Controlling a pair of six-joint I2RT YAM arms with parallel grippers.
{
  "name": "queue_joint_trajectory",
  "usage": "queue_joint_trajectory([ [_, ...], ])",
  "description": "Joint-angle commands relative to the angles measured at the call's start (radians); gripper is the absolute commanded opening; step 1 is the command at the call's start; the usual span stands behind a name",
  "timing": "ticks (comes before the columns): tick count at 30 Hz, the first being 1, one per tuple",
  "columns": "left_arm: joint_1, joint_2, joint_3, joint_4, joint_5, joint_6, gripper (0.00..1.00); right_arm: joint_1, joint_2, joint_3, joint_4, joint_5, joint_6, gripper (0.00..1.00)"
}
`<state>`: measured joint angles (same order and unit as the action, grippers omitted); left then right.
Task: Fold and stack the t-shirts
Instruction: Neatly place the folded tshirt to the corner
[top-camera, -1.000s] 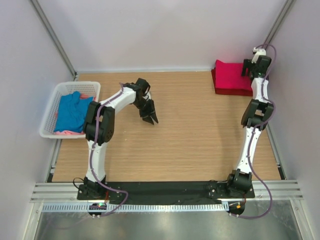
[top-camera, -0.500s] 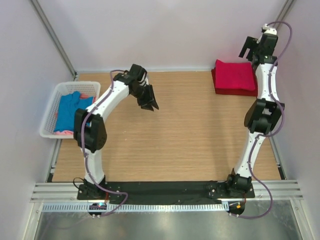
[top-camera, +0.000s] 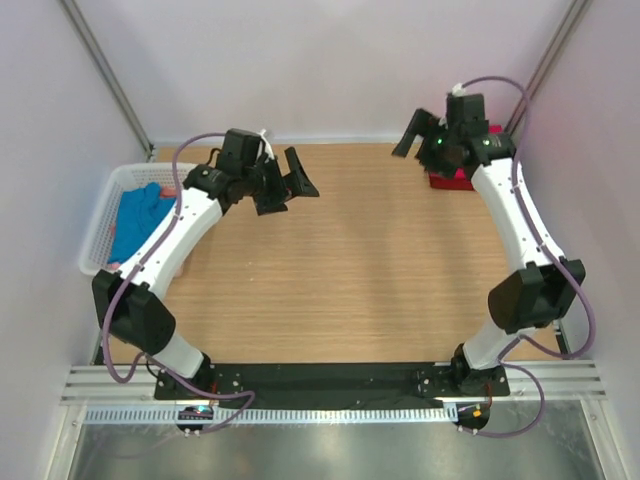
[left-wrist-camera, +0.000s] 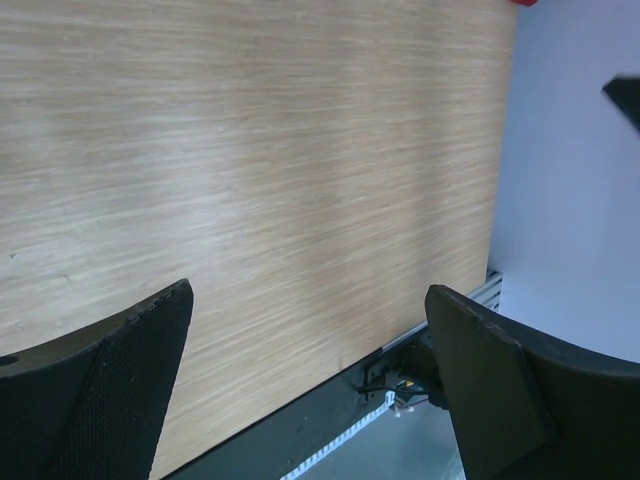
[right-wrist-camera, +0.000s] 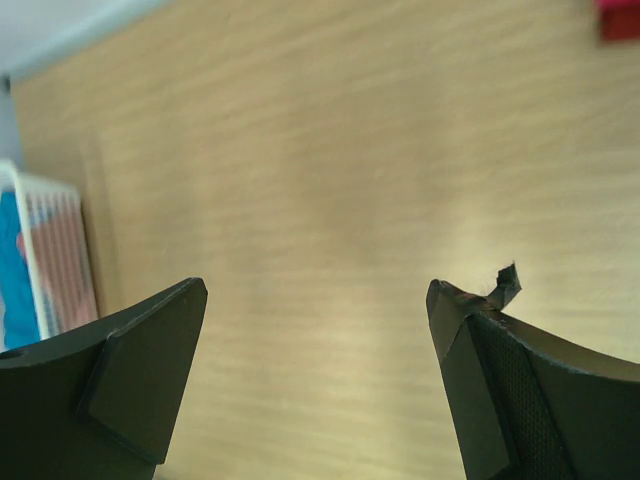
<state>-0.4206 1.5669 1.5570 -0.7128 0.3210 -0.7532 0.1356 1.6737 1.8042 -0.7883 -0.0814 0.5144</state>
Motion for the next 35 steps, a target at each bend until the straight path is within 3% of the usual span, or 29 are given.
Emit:
queue_joint_trajectory([
  [1,-0.004,-0.054,-0.060,0.096,0.061,0.001,1.00,0.030,-0.209,-0.180,-0.115,-0.061,0.087,1.00],
  [5,-0.004,-0.174,-0.205,0.219,0.035,0.005,1.00,0.032,-0.385,-0.342,-0.092,-0.162,0.130,1.00],
  [12,-0.006,-0.257,-0.213,0.105,0.116,-0.037,1.00,0.032,-0.546,-0.382,-0.175,-0.231,0.111,1.00],
  [21,-0.004,-0.384,-0.241,0.072,0.069,-0.037,1.00,0.033,-0.603,-0.396,-0.175,-0.230,0.115,1.00],
  [35,-0.006,-0.390,-0.184,0.041,0.079,-0.006,1.00,0.032,-0.621,-0.404,-0.158,-0.216,0.134,1.00],
])
